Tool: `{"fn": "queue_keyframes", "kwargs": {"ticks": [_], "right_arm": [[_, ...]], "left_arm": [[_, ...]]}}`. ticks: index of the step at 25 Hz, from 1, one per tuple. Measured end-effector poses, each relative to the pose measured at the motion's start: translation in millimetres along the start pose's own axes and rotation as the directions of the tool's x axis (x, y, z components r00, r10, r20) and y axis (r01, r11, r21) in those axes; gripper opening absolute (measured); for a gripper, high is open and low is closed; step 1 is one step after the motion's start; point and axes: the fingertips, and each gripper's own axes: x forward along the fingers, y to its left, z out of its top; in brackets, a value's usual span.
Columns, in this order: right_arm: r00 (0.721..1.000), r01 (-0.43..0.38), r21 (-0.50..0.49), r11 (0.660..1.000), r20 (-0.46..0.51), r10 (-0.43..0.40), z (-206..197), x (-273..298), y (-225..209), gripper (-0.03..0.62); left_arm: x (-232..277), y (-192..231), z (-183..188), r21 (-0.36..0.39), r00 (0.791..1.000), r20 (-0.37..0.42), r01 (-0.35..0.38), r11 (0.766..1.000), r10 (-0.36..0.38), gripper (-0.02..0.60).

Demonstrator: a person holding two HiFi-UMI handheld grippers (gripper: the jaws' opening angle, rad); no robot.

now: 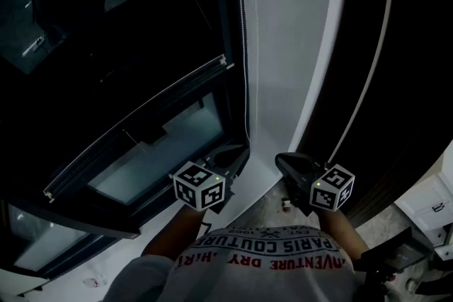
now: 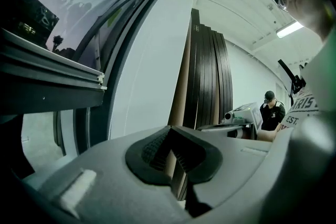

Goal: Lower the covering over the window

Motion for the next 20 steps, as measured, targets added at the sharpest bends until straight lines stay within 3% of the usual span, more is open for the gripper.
{"fn": "queue_keyframes", "kwargs": {"ticks": [5, 9, 20], "right_arm": [[0.999, 0.022, -0.026, 0.999, 0.035, -0.021, 23.1, 36.2, -10.6, 0.005], [0.999, 0.038, -0.101, 0.994, 0.030, -0.035, 33.9, 63.4, -12.0, 0.005], [0.999, 0.027, -0.174, 0.984, 0.020, -0.024, 69.0, 113.9, -39.3, 0.005]], "left_arm": [[-0.3, 26.9, 14.7, 0.038, 1.000, 0.004, 0.024, 0.999, -0.024, 0.002], [-1.6, 45.7, 15.1, 0.076, 1.000, -0.003, 0.028, 0.997, -0.028, 0.002], [12.6, 71.9, 32.8, 0.049, 1.000, 0.024, 0.002, 0.999, -0.003, 0.002]]}}
